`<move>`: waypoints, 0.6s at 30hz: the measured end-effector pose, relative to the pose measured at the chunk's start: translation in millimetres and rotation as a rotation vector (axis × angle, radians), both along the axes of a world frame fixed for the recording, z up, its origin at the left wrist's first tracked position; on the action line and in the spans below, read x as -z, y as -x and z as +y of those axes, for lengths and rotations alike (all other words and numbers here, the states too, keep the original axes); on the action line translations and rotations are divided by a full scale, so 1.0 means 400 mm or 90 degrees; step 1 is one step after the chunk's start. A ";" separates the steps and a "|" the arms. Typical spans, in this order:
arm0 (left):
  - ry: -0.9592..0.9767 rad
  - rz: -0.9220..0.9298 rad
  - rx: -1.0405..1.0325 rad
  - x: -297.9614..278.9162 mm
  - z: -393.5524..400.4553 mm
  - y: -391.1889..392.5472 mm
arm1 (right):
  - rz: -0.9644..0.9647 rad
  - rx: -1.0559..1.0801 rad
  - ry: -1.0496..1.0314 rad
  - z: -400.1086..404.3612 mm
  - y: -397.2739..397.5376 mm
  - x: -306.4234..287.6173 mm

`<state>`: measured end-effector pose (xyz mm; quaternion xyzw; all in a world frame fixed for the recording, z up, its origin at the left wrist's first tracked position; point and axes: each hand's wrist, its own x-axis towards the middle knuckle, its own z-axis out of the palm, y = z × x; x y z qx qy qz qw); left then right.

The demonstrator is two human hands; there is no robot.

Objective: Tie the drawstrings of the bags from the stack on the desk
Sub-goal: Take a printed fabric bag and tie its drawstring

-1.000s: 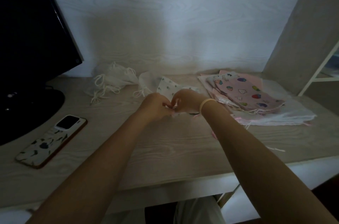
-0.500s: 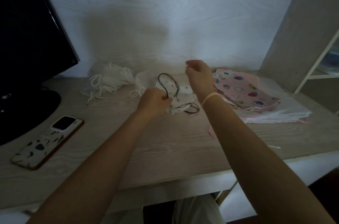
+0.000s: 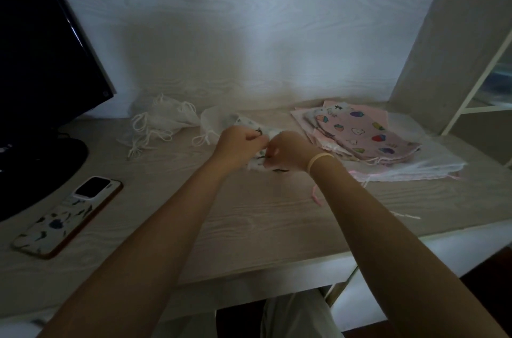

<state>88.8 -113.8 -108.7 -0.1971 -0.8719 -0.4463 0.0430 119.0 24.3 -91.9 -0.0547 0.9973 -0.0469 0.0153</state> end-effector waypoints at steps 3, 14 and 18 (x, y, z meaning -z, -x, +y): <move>-0.086 -0.071 0.023 -0.004 0.002 0.002 | 0.008 0.005 0.022 0.006 -0.002 -0.009; 0.016 -0.187 0.110 0.003 0.006 -0.007 | -0.085 0.146 0.639 0.038 0.007 -0.040; 0.001 -0.247 0.122 0.001 0.003 -0.011 | -0.083 0.165 0.823 0.042 0.027 -0.068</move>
